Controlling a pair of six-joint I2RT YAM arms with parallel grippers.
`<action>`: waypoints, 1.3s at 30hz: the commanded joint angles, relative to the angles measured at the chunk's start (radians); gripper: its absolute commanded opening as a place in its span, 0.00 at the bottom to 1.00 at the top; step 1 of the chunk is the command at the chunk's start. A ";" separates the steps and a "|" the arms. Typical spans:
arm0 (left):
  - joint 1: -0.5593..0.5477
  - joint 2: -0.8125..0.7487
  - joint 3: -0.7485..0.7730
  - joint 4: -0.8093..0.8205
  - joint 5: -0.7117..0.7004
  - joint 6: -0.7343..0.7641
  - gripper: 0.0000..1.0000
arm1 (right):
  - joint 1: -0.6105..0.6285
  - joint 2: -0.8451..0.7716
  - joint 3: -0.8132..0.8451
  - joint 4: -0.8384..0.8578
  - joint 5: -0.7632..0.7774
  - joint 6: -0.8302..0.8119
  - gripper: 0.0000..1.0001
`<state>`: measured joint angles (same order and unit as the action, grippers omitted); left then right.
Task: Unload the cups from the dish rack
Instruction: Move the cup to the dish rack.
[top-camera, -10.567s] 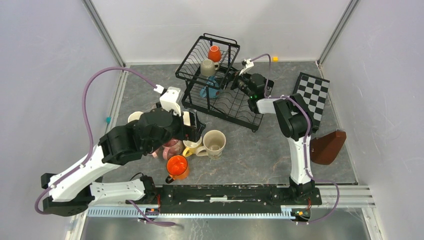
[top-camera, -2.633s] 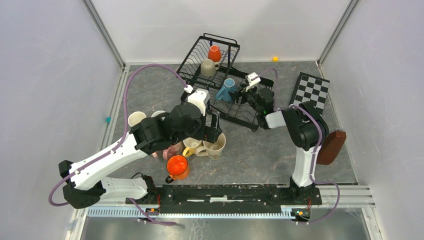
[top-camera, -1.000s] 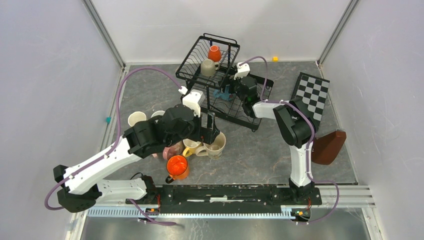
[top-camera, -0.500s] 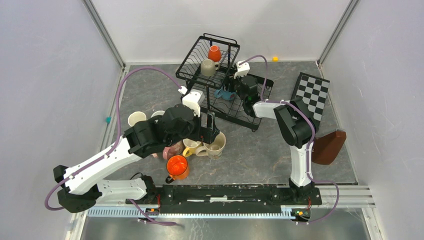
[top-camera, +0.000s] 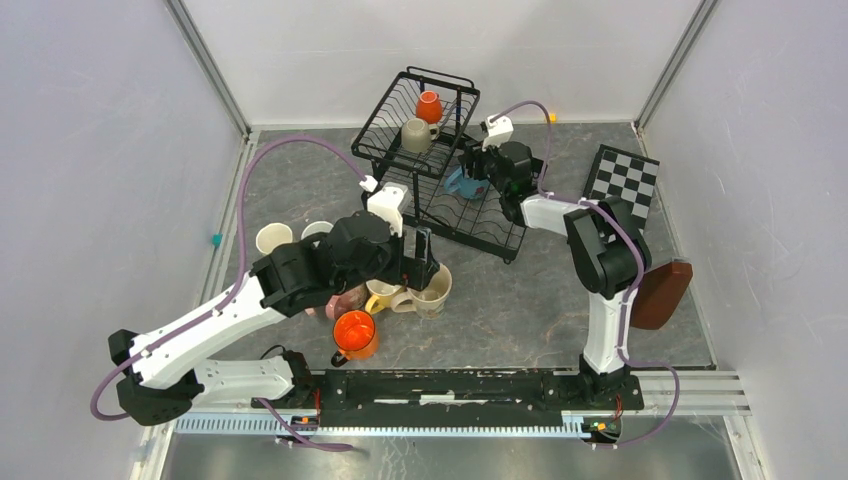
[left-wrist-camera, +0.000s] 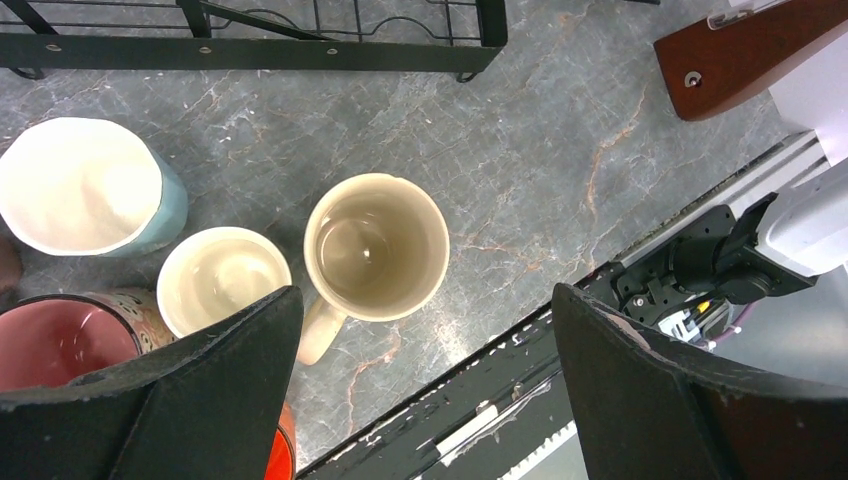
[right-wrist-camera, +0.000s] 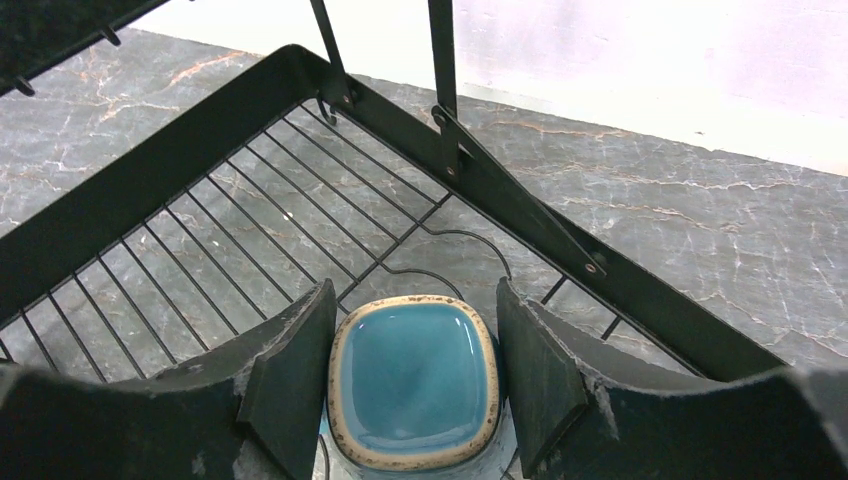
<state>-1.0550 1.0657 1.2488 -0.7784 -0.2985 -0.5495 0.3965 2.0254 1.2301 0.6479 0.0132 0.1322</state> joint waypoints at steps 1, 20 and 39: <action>0.004 -0.014 -0.020 0.064 0.019 -0.012 1.00 | -0.015 -0.072 0.003 -0.044 -0.045 -0.037 0.43; 0.005 -0.010 -0.075 0.132 0.055 -0.018 1.00 | -0.088 -0.152 -0.090 -0.146 -0.204 -0.086 0.89; 0.005 -0.071 -0.127 0.161 0.073 -0.008 1.00 | -0.053 -0.185 0.104 -0.607 0.164 0.219 0.98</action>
<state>-1.0550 1.0325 1.1286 -0.6685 -0.2306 -0.5499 0.3252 1.8732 1.2839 0.1402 0.0830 0.2878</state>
